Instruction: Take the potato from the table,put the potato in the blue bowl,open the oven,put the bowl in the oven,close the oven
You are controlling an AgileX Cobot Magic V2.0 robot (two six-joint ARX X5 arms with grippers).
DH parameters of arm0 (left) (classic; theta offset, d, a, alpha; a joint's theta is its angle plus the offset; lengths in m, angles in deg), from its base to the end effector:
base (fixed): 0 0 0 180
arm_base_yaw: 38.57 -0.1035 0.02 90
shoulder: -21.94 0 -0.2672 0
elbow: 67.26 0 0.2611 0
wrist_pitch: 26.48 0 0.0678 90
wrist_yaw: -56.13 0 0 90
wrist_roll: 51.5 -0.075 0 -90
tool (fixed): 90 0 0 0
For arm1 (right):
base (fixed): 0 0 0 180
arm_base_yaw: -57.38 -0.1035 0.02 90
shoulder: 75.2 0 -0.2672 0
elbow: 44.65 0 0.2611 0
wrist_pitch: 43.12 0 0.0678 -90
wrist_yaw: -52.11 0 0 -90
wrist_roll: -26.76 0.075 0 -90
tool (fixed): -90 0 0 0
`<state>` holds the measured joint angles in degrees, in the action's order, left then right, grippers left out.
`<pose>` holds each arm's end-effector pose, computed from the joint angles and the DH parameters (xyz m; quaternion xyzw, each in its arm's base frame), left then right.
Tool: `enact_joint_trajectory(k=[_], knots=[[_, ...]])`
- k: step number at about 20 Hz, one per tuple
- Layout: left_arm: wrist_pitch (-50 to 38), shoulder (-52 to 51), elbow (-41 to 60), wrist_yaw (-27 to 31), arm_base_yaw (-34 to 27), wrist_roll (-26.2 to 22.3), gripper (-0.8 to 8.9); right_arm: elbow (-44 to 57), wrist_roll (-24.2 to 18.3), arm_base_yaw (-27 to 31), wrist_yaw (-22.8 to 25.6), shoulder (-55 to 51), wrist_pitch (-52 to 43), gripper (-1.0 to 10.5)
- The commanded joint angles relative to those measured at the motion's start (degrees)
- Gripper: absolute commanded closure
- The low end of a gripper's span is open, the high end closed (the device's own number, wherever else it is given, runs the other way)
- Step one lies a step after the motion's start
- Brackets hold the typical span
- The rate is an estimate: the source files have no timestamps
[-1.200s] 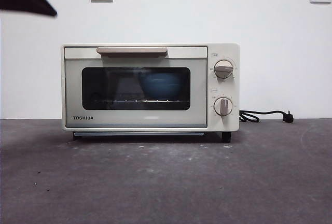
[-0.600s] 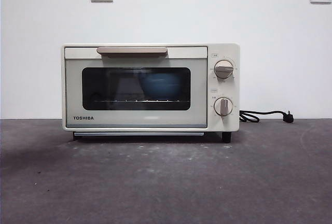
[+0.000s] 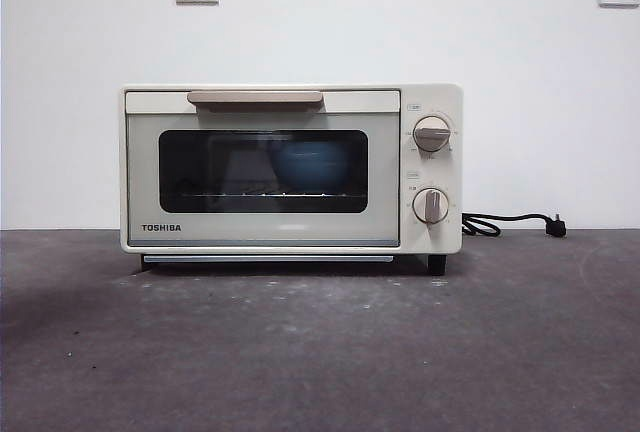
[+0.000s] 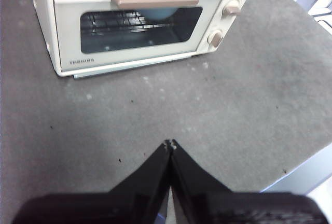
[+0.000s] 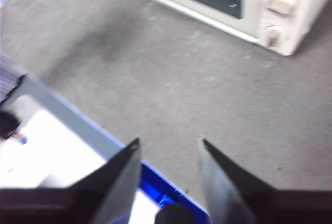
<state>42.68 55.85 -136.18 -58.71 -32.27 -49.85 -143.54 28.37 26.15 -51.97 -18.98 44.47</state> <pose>0.1203 -0.0450 0.3261 -0.0606 0.2935 -0.2524 0.9201 0.1299 0.1001 0.4033 -0.0450 0.3827 0.3506 0.8536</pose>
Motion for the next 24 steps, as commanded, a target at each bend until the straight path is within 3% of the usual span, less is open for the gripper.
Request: enact_joint_trajectory(k=[1,24], knots=[[-0.37,0.0,0.07,-0.07,0.15,-0.63,8.21,-0.02,-2.58,-0.15,-2.19,0.02,0.24,9.6],[-0.5,0.17,0.04,-0.63,0.13,-0.2,8.18,-0.02,-1.97,-0.09,-2.08,-1.53,0.85,9.4]])
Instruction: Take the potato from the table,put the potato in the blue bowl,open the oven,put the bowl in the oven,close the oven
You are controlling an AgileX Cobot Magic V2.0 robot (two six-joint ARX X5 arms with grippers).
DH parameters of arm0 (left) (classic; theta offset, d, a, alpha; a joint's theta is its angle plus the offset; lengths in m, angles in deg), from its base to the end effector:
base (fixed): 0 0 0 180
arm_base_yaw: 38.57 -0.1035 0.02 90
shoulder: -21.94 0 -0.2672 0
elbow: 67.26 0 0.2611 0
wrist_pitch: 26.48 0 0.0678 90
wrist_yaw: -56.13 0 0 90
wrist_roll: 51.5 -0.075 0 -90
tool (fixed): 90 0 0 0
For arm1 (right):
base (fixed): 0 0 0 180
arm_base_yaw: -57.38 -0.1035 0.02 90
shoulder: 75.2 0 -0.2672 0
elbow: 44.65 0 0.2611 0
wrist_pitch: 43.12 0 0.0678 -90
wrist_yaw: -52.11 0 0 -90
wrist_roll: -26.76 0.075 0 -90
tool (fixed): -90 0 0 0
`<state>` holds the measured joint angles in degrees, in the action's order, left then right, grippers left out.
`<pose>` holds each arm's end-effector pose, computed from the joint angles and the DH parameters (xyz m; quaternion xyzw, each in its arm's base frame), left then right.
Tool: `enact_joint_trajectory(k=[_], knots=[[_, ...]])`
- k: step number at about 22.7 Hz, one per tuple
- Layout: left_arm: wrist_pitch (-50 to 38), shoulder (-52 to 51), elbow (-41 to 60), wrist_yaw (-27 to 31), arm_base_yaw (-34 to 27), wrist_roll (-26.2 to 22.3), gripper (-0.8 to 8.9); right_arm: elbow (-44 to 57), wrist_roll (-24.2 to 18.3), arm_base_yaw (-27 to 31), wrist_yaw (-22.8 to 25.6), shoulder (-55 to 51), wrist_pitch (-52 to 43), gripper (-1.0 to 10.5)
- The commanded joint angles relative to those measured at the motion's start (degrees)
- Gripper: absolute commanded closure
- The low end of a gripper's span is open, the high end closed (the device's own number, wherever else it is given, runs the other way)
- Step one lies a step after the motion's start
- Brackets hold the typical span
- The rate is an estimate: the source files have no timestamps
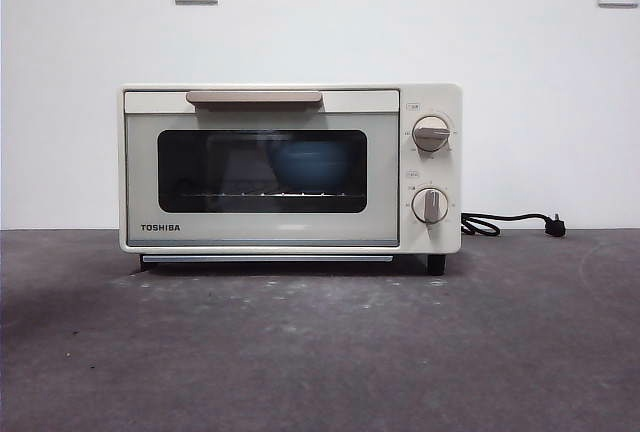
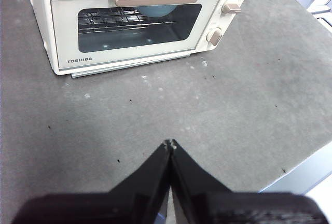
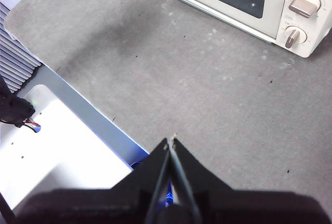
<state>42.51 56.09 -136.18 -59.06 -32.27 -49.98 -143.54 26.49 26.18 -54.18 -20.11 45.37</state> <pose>0.1213 -0.0455 0.3261 -0.0605 0.2936 -0.2555 0.9192 0.1216 0.0982 0.4050 -0.0513 0.3761 0.3733 0.8465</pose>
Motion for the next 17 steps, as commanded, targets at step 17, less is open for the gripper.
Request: enact_joint_trajectory(k=[17], knots=[[-30.71,-6.71,5.27,1.55,-3.28,-19.45,8.18,-0.02,-0.07,-0.09,0.13,-0.52,-0.04,9.4]])
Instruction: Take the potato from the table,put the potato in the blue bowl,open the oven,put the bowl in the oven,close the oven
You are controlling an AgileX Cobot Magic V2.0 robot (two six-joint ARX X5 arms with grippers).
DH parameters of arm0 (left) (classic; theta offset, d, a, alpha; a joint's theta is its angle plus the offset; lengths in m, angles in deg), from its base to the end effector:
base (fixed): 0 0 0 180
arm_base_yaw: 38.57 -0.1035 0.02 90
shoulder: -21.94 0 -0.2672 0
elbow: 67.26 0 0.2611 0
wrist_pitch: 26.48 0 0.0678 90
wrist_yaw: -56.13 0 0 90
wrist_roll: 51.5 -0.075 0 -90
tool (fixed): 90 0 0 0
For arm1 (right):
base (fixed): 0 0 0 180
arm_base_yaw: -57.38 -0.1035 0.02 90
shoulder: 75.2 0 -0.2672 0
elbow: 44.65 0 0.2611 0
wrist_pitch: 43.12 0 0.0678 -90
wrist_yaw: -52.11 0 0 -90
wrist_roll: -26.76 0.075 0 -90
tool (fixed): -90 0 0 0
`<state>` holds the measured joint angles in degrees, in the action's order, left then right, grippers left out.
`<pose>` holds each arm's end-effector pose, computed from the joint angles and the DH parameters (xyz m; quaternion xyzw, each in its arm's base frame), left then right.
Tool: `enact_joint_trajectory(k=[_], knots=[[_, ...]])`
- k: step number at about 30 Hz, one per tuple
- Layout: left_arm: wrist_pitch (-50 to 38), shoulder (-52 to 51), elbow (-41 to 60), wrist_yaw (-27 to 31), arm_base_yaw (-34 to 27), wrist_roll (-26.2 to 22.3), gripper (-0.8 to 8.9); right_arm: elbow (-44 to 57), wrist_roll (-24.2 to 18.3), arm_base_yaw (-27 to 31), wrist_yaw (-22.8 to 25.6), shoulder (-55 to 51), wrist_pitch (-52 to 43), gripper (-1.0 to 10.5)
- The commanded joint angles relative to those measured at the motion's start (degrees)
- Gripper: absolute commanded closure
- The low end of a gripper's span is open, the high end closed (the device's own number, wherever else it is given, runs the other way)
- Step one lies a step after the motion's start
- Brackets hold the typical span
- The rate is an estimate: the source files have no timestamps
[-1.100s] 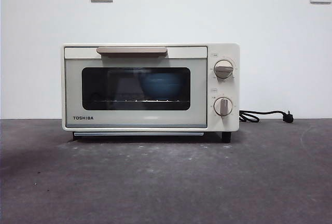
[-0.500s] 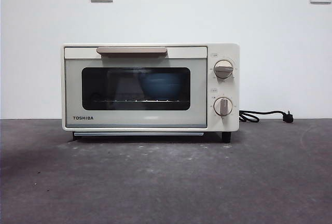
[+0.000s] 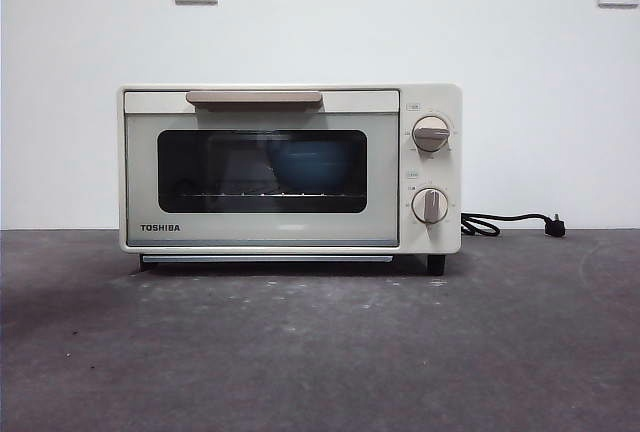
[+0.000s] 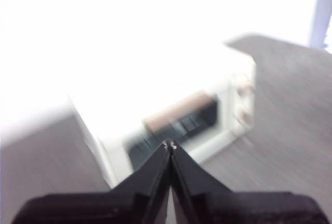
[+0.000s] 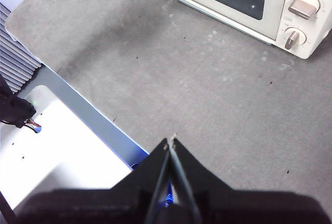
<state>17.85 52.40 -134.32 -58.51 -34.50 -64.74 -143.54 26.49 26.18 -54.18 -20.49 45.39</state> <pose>0.1315 -0.0407 0.3763 0.0995 0.0374 -0.2534 0.9615 0.1199 0.0972 0.4059 -0.0509 0.3732 0.3738 0.8476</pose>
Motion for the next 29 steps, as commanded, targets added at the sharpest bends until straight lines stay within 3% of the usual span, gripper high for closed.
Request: enact_joint_trajectory(k=[1,4,8,18,29], knots=[[-9.88,-4.68,5.75,2.25,-1.6,-5.05,8.18,-0.02,-0.09,-0.09,0.13,-0.13,-0.07,9.4],[-20.09,-9.49,13.77,6.91,-2.69,-4.98,8.18,-0.02,-0.07,-0.11,0.13,-0.13,-0.07,9.4],[-27.17,-15.21,24.52,11.19,-3.56,-4.79,8.18,-0.02,-0.07,-0.09,0.11,-0.15,-0.04,9.4],[-28.11,-23.74,42.75,14.27,-5.31,-3.17,8.18,-0.02,-0.09,-0.09,0.13,-0.42,-0.04,9.4],[-27.91,-28.81,53.48,14.19,-5.4,-2.16,8.18,-0.02,-0.07,-0.11,0.13,-0.9,0.0,9.4]])
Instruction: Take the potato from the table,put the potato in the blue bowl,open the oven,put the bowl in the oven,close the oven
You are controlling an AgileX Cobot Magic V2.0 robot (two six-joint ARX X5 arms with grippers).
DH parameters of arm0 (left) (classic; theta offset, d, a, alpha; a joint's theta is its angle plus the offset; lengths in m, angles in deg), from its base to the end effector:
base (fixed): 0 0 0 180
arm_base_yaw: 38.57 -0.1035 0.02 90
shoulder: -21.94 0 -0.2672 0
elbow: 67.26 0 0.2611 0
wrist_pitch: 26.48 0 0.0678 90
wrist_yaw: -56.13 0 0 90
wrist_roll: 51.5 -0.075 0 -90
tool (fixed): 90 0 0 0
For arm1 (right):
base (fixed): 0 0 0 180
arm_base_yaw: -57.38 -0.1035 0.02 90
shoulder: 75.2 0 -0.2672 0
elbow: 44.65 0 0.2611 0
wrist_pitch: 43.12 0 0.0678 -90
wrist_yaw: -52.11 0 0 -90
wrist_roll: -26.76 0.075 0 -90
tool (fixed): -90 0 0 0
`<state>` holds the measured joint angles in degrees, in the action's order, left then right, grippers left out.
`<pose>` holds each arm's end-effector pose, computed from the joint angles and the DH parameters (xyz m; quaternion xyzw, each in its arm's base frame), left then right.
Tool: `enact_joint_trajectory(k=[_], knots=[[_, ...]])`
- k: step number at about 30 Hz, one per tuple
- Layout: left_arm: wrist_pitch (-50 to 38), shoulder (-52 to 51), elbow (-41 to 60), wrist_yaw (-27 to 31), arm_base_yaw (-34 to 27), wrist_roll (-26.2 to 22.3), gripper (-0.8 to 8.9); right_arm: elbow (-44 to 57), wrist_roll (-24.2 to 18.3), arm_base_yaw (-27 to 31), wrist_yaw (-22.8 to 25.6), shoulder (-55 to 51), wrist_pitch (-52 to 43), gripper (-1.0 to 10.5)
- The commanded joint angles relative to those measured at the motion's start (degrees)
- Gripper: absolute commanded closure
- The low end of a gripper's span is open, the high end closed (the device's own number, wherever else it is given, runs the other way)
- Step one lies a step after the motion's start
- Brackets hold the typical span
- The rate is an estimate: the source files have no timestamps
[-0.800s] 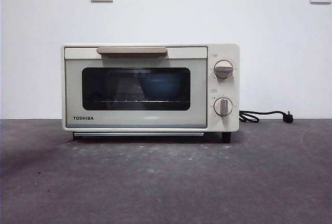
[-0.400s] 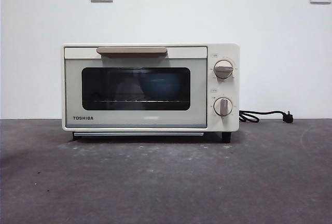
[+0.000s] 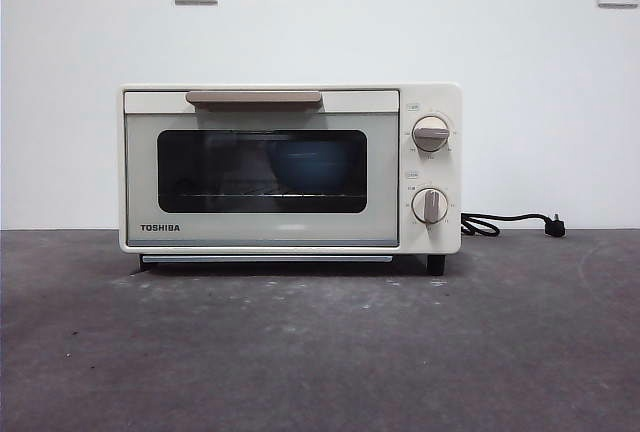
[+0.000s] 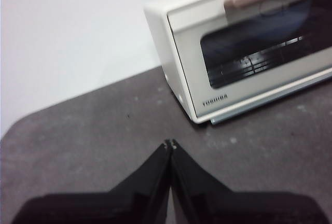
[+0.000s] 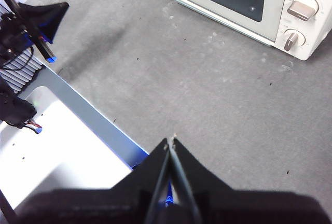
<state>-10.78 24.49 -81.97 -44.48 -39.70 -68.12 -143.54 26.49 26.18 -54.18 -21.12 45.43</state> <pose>0.1498 -0.0109 0.1616 0.1408 0.0185 -0.0862 0.9861 0.1170 0.0954 0.4073 -0.0503 0.3685 0.3746 0.8494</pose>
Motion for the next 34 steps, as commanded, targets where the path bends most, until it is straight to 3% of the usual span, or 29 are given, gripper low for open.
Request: enact_joint_trajectory(k=[1,6,13,34], knots=[[1.99,-1.31,1.11,0.15,-0.2,1.44,8.18,-0.02,-0.09,-0.11,0.13,-0.28,0.02,9.4],[7.69,-2.45,1.11,0.09,-0.2,3.72,8.18,-0.02,-0.07,-0.11,0.11,-0.48,0.11,9.4],[7.41,-2.45,1.11,0.07,-0.2,9.11,8.18,-0.02,-0.07,-0.11,0.13,-0.61,0.26,9.4],[7.26,-2.45,1.11,0.09,-0.2,9.11,8.18,-0.02,-0.2,-0.11,0.13,-0.63,0.28,9.4]])
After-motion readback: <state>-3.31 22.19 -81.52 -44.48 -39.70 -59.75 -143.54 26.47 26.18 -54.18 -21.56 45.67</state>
